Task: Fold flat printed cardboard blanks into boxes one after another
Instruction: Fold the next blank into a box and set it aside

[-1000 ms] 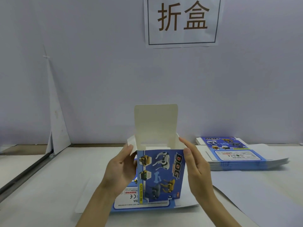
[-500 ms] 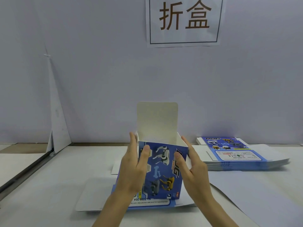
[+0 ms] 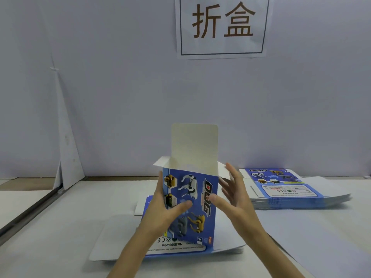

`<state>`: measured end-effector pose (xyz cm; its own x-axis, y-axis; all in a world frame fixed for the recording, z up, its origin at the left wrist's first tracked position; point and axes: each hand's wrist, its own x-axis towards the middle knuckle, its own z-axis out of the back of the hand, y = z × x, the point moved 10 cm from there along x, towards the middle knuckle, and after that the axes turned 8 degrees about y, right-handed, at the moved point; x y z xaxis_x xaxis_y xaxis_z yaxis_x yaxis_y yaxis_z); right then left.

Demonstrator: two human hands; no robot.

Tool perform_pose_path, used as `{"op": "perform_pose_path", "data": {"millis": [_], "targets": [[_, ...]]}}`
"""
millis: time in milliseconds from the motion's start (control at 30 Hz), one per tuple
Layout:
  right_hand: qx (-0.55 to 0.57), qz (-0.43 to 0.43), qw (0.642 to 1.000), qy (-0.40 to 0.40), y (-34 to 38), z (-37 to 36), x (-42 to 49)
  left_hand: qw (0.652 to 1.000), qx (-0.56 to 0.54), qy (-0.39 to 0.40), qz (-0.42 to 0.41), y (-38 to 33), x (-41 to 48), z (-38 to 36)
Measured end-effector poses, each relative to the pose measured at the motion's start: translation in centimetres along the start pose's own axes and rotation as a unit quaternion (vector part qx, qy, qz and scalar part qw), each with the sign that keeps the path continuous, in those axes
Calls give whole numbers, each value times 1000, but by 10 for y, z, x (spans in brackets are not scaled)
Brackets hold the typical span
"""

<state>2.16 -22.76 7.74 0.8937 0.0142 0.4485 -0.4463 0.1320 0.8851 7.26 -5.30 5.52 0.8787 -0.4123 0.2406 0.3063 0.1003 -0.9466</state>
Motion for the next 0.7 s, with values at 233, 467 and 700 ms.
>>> {"op": "perform_pose_path", "data": {"millis": [233, 467, 700], "targets": [[-35, 0, 998, -49, -6, 19, 3, 988, -35, -142, -57, 7, -5, 20], [-51, 26, 998, -23, 5, 9, 2, 998, 13, -64, -19, 10, -2, -10], [-43, 91, 990, -101, 46, 39, 6, 984, 169, -42, -37, 9, -3, -34]]}}
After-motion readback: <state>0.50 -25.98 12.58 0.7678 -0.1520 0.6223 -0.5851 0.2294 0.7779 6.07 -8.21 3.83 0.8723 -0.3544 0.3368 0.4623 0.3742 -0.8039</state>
